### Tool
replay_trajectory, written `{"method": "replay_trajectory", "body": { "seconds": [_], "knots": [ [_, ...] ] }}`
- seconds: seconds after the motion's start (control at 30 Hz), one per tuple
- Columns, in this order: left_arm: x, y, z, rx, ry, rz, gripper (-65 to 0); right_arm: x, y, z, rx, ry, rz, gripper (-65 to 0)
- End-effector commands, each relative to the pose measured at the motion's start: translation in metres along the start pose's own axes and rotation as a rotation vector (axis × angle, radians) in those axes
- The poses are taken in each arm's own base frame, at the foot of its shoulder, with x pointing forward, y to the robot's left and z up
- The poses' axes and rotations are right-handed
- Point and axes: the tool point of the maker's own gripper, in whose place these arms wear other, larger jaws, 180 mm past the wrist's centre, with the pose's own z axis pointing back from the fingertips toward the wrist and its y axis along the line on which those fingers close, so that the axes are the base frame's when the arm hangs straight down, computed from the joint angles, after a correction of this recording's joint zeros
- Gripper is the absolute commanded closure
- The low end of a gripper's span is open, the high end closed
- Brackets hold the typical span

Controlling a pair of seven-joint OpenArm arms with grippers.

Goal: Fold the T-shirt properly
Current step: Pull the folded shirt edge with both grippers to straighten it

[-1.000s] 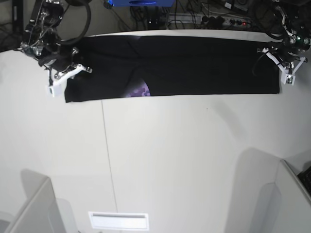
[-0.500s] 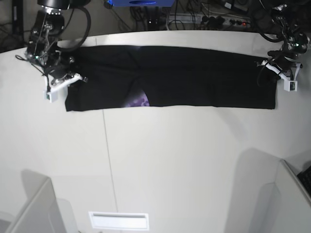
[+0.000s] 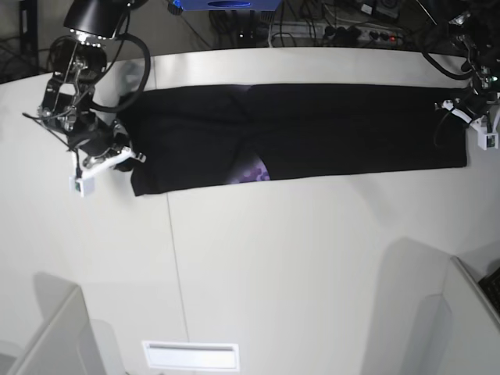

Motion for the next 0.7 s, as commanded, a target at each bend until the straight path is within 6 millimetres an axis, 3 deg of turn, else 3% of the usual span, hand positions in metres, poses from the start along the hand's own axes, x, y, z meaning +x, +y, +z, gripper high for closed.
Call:
{"method": "replay_trajectory", "body": {
  "seconds": [0.0,0.17,0.27,0.37,0.53,0.6,0.67],
  "knots": [
    [0.033,0.005,0.011,0.014,-0.094,-0.031,0.0,0.019,0.014,0.008,0.034,-0.064,0.021,0.0],
    [0.067,-0.007,0.040,0.029,-0.164,-0.157,0.0,0.038,0.053,0.040,0.107,-0.143,0.076,0.0],
    [0.073,0.001,0.057,0.079,-0.194,-0.146,0.0,0.031,0.064,0.047,0.174,-0.140,0.057,0.0],
    [0.071,0.014,0.072,0.098,-0.232,-0.117,0.0,0.020,0.065,0.049,0.204,-0.129,0.031,0.0],
    [0.044,0.046,0.090,0.093,-0.263,0.043,-0.2,0.008,0.059,0.050,0.198,-0.115,0.018,0.0],
    [0.029,0.054,0.089,0.070,-0.261,0.119,-23.2,0.007,0.057,0.050,0.194,-0.112,0.021,0.0],
    [0.023,0.061,0.085,0.050,-0.256,0.163,-41.8,0.007,0.057,0.050,0.194,-0.111,0.020,0.0]
  ]
}}
